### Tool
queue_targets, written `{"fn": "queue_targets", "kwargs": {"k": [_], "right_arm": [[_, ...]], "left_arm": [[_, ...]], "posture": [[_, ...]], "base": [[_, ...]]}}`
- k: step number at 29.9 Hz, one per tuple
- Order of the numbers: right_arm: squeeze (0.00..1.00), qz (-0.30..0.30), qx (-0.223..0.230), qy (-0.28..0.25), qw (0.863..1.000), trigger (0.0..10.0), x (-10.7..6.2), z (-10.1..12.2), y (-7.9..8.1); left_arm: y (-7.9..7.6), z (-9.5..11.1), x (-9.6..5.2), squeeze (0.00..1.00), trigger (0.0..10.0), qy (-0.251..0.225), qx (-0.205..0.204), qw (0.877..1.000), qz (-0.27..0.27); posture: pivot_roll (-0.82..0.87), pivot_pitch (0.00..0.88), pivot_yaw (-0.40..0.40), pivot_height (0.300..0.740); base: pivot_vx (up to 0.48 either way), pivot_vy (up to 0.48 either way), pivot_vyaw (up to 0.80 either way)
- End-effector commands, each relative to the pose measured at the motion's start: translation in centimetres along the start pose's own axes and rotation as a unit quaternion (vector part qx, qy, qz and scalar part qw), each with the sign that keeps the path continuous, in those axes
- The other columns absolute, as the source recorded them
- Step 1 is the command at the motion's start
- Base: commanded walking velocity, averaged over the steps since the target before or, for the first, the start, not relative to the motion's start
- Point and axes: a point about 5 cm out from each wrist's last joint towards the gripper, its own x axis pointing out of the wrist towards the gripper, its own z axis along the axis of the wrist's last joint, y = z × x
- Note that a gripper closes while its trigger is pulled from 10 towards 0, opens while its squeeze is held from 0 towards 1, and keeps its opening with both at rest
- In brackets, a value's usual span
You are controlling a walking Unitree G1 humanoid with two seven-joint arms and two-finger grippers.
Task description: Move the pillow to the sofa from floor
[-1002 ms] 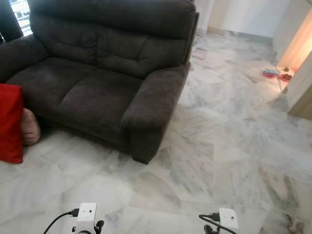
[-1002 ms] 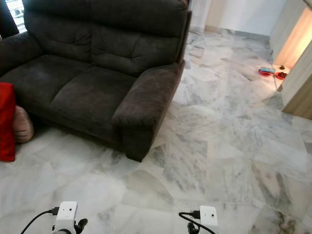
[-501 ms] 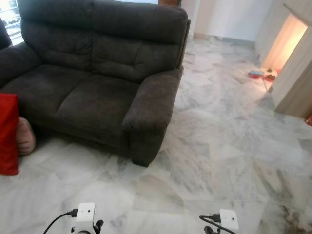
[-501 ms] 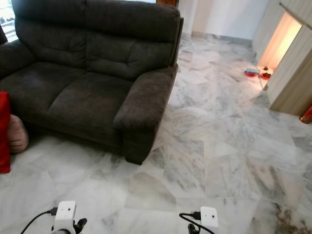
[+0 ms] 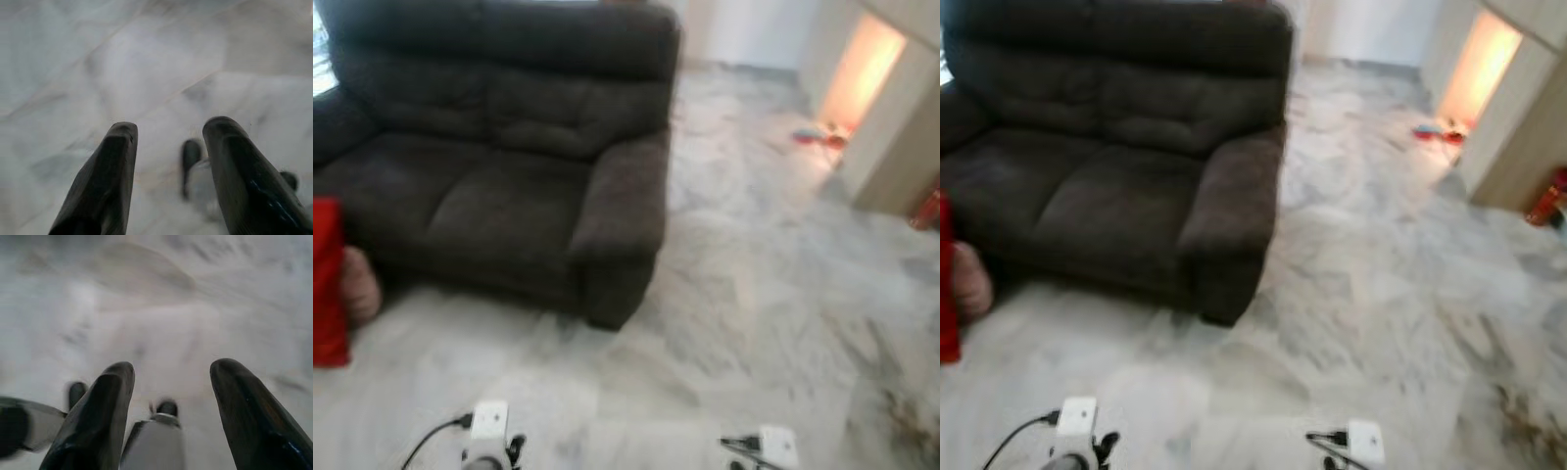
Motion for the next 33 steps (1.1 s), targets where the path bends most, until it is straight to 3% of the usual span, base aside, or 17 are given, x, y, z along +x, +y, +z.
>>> {"fn": "queue_targets", "kwargs": {"k": [1,33], "right_arm": [[0.00,-0.018,0.001,0.002,1.000,10.0,-0.26,-0.15,-1.32],[0.00,-0.016,0.004,0.004,1.000,10.0,-0.25,-0.17,-1.28]], "left_arm": [[-0.82,-0.10,0.03,0.00,10.0,0.004,-0.004,1.000,-0.009],[-0.82,-0.17,0.02,0.00,10.0,0.006,-0.003,1.000,-0.009]], "posture": [[0.12,0.024,-0.061,0.740],[0.12,0.031,-0.057,0.740]], "base": [[0.000,0.480,0.00],[0.000,0.480,0.00]]}}
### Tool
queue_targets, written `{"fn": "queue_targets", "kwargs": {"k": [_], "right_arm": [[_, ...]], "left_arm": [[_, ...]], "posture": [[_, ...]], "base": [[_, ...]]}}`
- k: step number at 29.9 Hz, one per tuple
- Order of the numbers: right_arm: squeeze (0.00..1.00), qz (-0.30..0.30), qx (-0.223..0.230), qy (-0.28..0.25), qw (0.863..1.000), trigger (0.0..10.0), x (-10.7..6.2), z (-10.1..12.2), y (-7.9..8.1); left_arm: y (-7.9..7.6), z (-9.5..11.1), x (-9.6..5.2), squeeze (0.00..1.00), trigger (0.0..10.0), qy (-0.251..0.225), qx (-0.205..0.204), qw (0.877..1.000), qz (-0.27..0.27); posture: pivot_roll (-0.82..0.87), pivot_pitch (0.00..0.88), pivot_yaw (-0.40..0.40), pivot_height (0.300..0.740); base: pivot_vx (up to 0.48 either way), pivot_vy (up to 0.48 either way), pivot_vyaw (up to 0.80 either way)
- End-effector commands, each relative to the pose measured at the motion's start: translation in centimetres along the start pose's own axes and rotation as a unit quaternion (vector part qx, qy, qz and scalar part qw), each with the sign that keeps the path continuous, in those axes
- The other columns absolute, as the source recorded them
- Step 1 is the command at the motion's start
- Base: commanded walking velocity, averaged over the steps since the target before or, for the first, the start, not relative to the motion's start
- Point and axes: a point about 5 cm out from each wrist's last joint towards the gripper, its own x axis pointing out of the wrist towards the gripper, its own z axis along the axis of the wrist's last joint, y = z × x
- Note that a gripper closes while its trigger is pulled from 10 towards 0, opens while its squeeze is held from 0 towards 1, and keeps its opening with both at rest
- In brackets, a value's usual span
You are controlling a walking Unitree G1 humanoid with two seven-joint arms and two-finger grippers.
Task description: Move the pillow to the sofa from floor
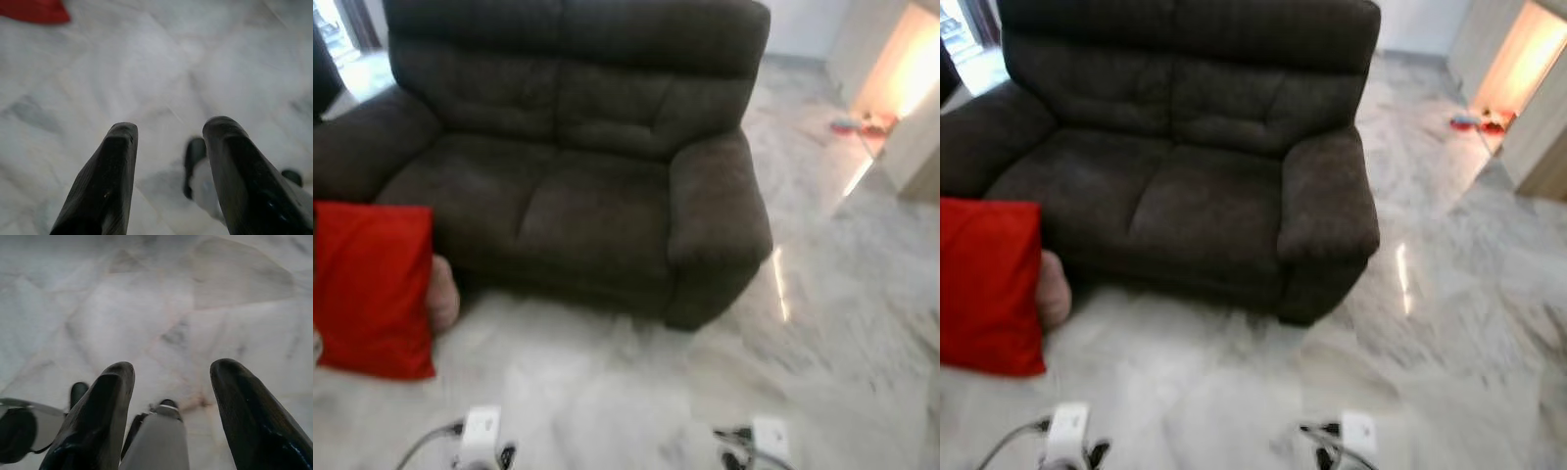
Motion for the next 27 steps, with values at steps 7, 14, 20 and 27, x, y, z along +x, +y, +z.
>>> {"fn": "queue_targets", "kwargs": {"k": [7,14,20,27], "right_arm": [[0.00,-0.012,-0.001,0.003,1.000,10.0,-0.24,-0.29,-1.05],[0.00,-0.011,-0.004,0.004,1.000,10.0,-0.24,-0.26,-1.07],[0.00,-0.011,-0.003,0.004,1.000,10.0,-0.23,-0.26,-1.02],[0.00,-0.008,-0.004,0.004,1.000,10.0,-0.21,-0.29,-0.87]], "left_arm": [[-0.72,-0.55,-0.08,0.00,10.0,0.011,-0.003,1.000,-0.009],[-0.77,-0.50,-0.06,0.00,10.0,0.011,-0.004,1.000,-0.009],[-0.72,-0.51,-0.06,0.00,10.0,0.011,-0.004,1.000,-0.008],[-0.58,-0.50,-0.07,0.00,10.0,0.011,-0.001,1.000,-0.009]], "posture": [[0.12,0.032,-0.053,0.740],[0.13,0.031,-0.054,0.740],[0.12,0.029,-0.051,0.740],[0.13,0.024,-0.044,0.740]], "base": [[0.000,0.480,0.00],[0.000,0.480,0.00],[0.000,0.480,0.00],[0.000,0.480,0.00]]}}
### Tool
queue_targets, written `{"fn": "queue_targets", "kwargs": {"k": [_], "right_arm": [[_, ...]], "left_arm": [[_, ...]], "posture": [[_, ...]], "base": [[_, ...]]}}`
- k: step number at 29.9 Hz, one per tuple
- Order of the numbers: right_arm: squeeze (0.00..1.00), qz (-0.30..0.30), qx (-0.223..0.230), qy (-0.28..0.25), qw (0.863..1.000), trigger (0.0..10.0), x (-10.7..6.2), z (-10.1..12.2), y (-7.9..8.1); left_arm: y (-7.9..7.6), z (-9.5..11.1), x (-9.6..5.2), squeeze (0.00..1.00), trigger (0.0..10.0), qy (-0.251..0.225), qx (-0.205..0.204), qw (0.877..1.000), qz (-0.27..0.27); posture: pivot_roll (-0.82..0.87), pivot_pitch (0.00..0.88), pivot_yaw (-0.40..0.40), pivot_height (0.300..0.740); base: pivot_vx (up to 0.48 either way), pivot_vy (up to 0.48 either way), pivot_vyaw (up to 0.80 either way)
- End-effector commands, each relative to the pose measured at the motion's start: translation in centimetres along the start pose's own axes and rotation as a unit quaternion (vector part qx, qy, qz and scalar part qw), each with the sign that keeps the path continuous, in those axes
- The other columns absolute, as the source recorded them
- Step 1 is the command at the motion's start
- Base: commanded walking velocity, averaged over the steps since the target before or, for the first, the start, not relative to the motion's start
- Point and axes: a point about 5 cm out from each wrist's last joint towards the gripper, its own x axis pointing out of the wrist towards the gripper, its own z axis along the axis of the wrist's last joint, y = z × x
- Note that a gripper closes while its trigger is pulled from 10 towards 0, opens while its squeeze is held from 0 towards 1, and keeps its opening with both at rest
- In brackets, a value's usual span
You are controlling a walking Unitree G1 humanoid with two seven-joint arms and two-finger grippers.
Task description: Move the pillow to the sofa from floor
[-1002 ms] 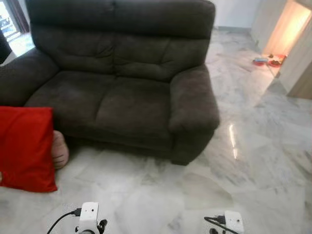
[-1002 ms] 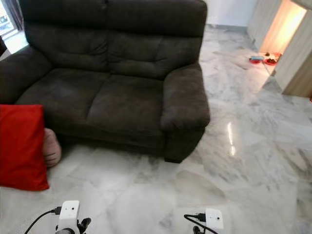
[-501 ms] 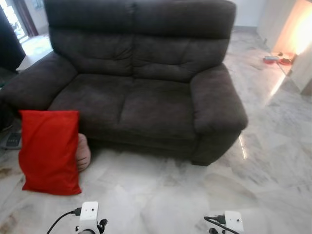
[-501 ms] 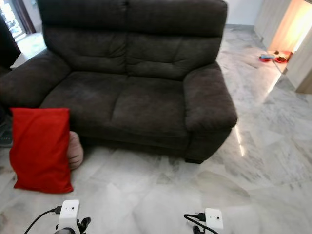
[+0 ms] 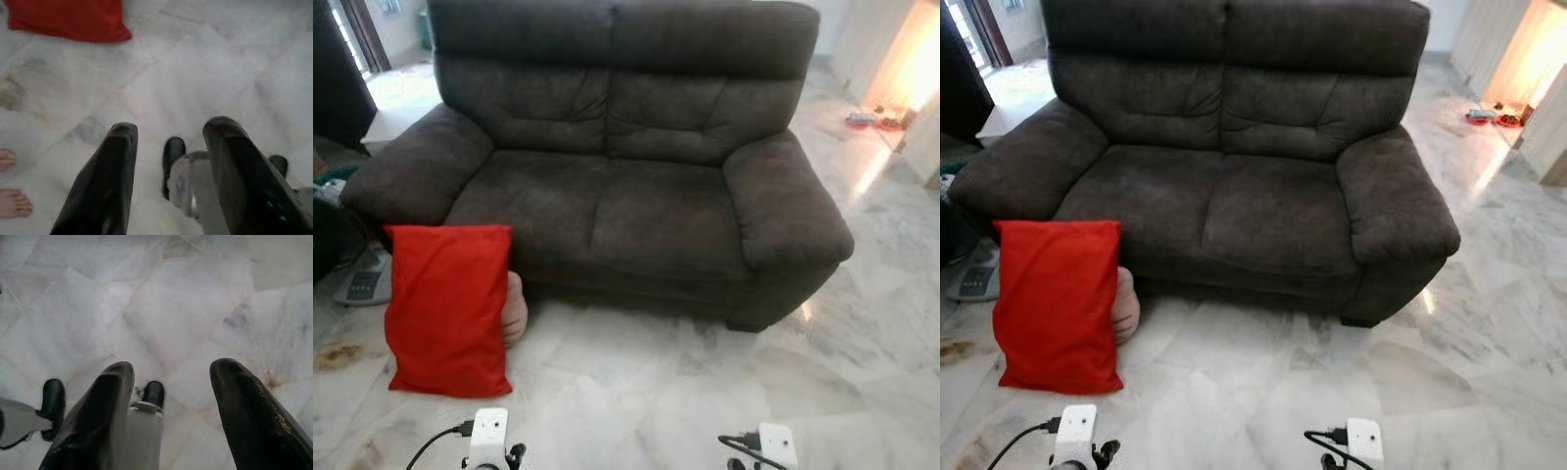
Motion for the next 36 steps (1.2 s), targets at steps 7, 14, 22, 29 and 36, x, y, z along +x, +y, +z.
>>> {"fn": "queue_targets", "kwargs": {"k": [7,14,22,29,36], "right_arm": [[0.00,0.008,-0.003,-0.006,1.000,10.0,0.14,0.36,0.58],[0.00,0.010,-0.005,-0.005,1.000,10.0,0.14,0.30,0.62],[0.00,0.012,-0.007,-0.006,1.000,10.0,0.14,0.35,0.63],[0.00,0.014,-0.008,-0.007,1.000,10.0,0.16,0.45,0.67],[0.00,0.014,-0.008,-0.007,1.000,10.0,0.16,0.48,0.64]], "left_arm": [[0.29,-0.44,-0.10,0.00,10.0,0.008,0.003,1.000,0.002],[0.29,-0.53,-0.12,0.00,10.0,0.011,0.007,1.000,0.000],[0.24,-0.38,-0.11,0.00,10.0,0.004,0.010,1.000,-0.001],[0.21,-0.21,-0.10,0.00,10.0,-0.003,0.004,1.000,-0.001],[0.17,-0.29,-0.09,0.00,10.0,0.002,-0.001,1.000,-0.002]], "posture": [[0.13,0.014,-0.044,0.740],[0.12,0.001,-0.043,0.740],[0.13,0.000,-0.044,0.740],[0.13,0.000,-0.047,0.740],[0.13,0.000,-0.052,0.740]], "base": [[0.000,0.480,0.00],[0.000,0.480,0.00],[0.000,0.300,0.00],[0.000,0.000,0.00],[0.000,0.000,0.00]]}}
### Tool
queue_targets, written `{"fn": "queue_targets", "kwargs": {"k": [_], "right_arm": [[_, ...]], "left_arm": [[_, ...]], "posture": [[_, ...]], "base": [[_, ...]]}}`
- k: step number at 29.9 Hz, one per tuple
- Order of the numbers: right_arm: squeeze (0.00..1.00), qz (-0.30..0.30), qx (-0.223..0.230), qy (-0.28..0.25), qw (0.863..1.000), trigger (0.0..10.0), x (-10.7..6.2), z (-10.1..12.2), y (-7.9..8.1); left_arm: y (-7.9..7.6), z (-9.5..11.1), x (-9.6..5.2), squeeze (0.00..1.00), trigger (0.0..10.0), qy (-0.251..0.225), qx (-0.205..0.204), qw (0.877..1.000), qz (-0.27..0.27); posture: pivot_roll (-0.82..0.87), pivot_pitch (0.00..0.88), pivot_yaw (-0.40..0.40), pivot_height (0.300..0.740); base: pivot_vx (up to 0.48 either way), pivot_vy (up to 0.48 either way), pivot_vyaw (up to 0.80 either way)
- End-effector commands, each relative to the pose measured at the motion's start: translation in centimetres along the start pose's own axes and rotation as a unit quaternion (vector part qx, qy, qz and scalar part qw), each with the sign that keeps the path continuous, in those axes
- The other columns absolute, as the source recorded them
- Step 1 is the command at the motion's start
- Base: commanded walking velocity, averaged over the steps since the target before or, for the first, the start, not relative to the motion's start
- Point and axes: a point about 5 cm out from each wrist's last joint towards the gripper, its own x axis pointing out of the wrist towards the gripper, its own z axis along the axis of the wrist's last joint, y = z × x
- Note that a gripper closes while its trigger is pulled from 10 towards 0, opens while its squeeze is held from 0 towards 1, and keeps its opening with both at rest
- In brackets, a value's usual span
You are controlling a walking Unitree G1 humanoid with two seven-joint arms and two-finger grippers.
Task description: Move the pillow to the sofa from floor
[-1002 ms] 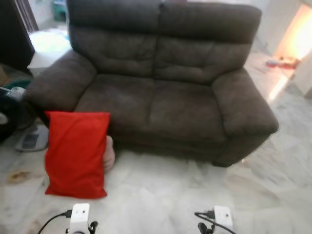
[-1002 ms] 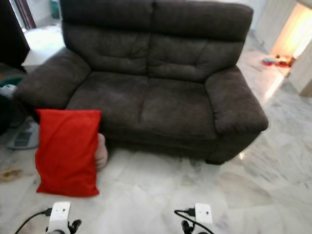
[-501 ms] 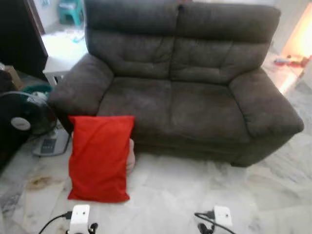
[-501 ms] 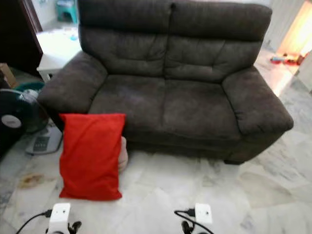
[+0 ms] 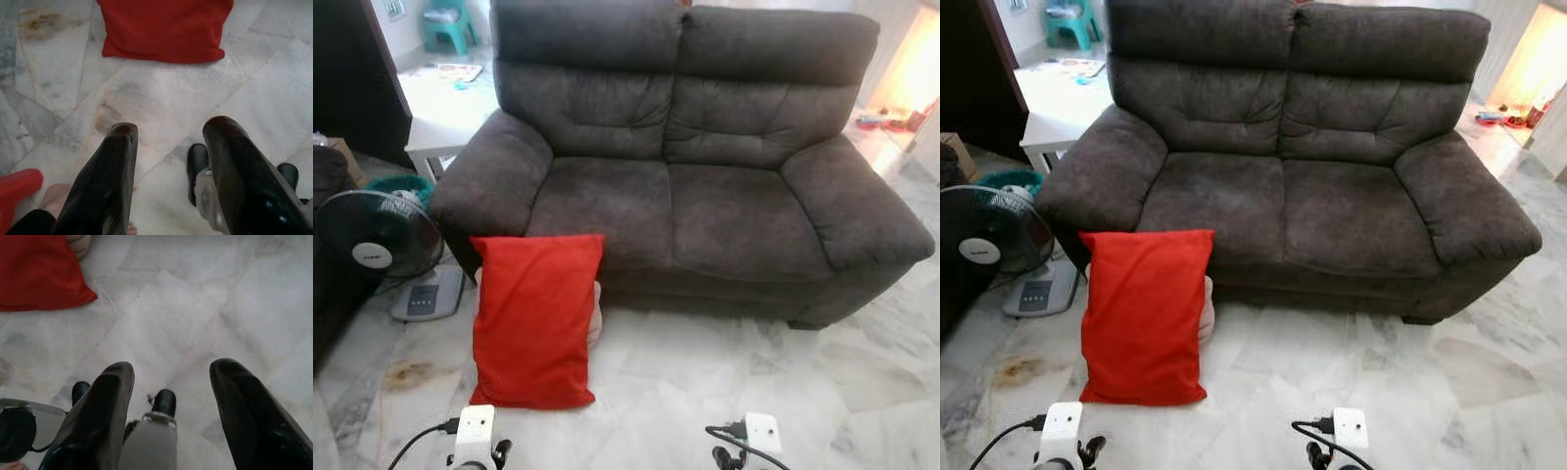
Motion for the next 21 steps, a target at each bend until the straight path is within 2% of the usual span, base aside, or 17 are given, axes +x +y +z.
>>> {"fn": "queue_targets", "kwargs": {"k": [1,17,21], "right_arm": [[0.00,-0.005,-0.002,-0.004,1.000,10.0,-0.04,0.22,-0.41],[0.00,-0.015,0.008,-0.006,1.000,10.0,-0.07,0.24,-0.63],[0.00,-0.017,0.010,-0.007,1.000,10.0,-0.07,0.27,-0.64]], "left_arm": [[-0.32,-0.22,0.00,0.00,10.0,0.009,-0.004,1.000,-0.007],[-0.56,-0.25,0.01,0.00,10.0,0.012,-0.015,1.000,-0.017],[-0.57,-0.25,0.02,0.00,10.0,0.013,-0.016,1.000,-0.018]], "posture": [[0.13,0.000,-0.052,0.740],[0.13,0.026,-0.059,0.740],[0.13,0.031,-0.059,0.740]], "base": [[0.000,0.000,0.00],[0.000,0.000,0.00],[0.263,0.000,0.00]]}}
